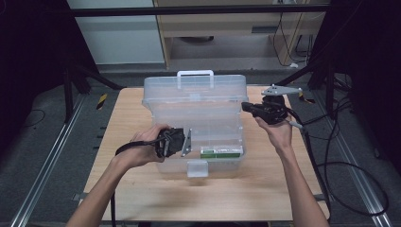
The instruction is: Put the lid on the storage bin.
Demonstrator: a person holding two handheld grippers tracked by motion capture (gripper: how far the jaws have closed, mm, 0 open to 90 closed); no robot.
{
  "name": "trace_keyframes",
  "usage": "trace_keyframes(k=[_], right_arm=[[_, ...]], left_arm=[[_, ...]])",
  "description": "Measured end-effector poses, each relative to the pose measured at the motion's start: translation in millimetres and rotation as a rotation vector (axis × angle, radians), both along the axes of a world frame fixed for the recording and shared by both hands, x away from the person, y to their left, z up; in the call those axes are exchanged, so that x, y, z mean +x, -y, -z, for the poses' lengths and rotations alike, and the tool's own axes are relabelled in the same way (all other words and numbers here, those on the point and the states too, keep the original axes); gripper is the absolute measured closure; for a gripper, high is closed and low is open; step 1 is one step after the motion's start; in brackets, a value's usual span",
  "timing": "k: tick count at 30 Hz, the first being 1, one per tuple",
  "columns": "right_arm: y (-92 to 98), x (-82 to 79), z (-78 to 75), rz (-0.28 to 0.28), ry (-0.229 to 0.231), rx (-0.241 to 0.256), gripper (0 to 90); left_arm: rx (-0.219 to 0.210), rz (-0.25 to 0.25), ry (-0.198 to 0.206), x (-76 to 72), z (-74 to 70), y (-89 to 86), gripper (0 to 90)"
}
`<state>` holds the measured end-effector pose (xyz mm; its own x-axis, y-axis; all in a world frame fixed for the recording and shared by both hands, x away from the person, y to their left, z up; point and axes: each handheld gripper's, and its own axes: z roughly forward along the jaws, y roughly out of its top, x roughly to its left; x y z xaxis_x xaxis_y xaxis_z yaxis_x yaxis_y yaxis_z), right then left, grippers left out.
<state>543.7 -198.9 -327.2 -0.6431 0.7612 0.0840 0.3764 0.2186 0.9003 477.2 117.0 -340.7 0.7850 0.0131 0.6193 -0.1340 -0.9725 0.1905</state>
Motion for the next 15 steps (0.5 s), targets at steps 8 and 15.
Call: trace_keyframes(k=[8, 15], right_arm=[[-1.5, -0.1, 0.7, -0.007, -0.005, -0.003, 90.0], [-2.2, -1.2, 0.7, -0.013, -0.005, -0.01, 90.0]], left_arm=[[-0.063, 0.002, 0.035, -12.7, -19.1, -10.2, 73.1], [-0.161, -0.078, 0.034, -11.3, -25.7, -30.4, 75.1]])
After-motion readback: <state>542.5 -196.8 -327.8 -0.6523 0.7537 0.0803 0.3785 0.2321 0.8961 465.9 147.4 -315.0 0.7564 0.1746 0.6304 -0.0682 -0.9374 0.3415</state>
